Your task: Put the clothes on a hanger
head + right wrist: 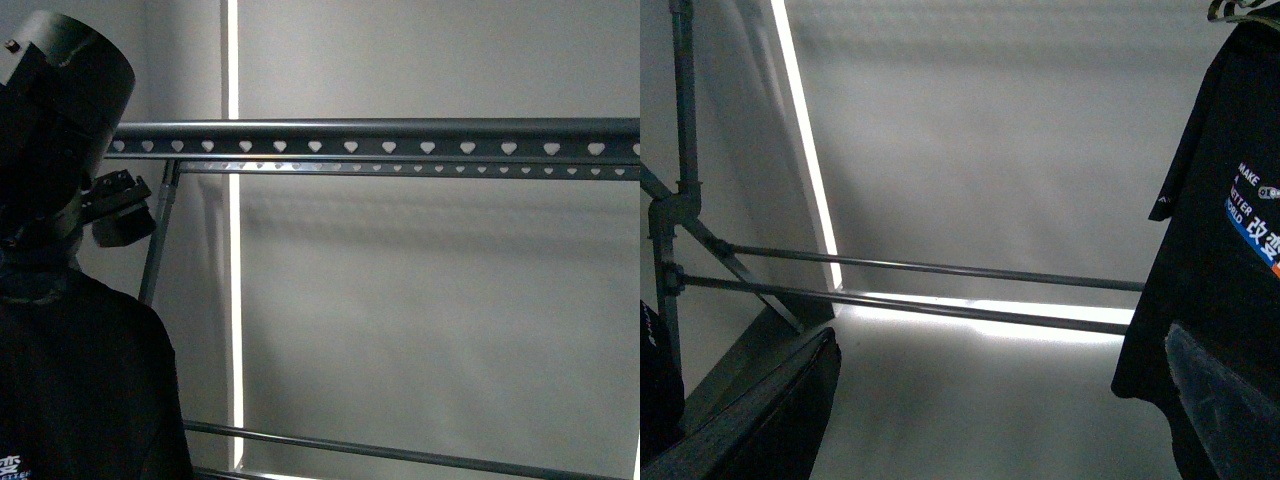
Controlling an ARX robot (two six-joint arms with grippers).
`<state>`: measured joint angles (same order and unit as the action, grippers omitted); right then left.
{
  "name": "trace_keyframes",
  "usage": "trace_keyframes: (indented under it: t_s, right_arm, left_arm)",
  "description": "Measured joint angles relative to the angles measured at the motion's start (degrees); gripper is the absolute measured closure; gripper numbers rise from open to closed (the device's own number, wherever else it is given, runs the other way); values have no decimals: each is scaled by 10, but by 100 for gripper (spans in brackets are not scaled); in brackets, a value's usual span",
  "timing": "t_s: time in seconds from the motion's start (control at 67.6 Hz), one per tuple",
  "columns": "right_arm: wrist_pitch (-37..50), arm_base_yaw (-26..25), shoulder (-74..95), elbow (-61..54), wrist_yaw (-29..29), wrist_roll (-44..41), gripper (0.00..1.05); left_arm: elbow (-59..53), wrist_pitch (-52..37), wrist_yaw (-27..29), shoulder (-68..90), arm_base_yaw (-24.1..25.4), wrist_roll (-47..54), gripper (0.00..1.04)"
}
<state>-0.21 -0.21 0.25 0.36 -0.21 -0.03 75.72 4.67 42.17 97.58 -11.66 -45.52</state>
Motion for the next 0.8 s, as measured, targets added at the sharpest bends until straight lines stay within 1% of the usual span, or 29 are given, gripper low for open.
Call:
trace_keyframes:
  t_s: [0.118, 0.163, 0.207, 0.222, 0.266, 0.325, 0.37, 0.444, 0.488, 0.518, 0.562, 0.636, 0.651, 0.71, 0.784, 0.799]
  right_arm:
    - [0, 0, 0, 0, 0, 0, 7]
    - [0, 0, 0, 0, 0, 0, 7]
    - [0, 0, 0, 0, 0, 0, 7]
    - [0, 0, 0, 0, 0, 0, 7]
    - [0, 0, 0, 0, 0, 0, 7]
    - [0, 0, 0, 0, 0, 0, 7]
    - [0, 0, 0, 0, 0, 0, 7]
    - [0, 0, 0, 0, 0, 0, 7]
    - [0, 0, 0, 0, 0, 0, 7]
    - [0, 0, 0, 0, 0, 0, 7]
    - [0, 0, 0, 0, 0, 0, 7]
    - [0, 0, 0, 0, 0, 0, 7]
    - [0, 0, 0, 0, 0, 0, 7]
    - [0, 0, 0, 0, 0, 0, 7]
    - [0, 0, 0, 0, 0, 0, 7]
    - [0, 0, 0, 0, 0, 0, 7]
  left_arm:
    - [43, 0, -24, 44, 8, 15, 7]
    - [56, 2, -23, 60, 11, 21, 7]
    - [66, 4, -24, 75, 16, 25, 17]
    - [71, 10, -24, 80, 18, 25, 22]
    - [75, 14, -28, 87, 22, 29, 33]
    - [75, 14, -30, 90, 23, 32, 41]
    - [75, 14, -34, 91, 24, 36, 50]
    - [75, 13, -38, 91, 24, 40, 61]
    - [75, 10, -44, 91, 24, 45, 70]
    - [75, 10, -48, 91, 24, 47, 73]
    - [73, 10, -64, 90, 24, 50, 85]
    - [52, 4, -99, 80, 20, 49, 99]
    - [45, 4, -109, 76, 19, 49, 100]
    - [16, 5, -167, 55, 16, 73, 101]
    - [-8, 4, -211, 33, 13, 101, 101]
    - [-21, 0, -227, 22, 11, 113, 101]
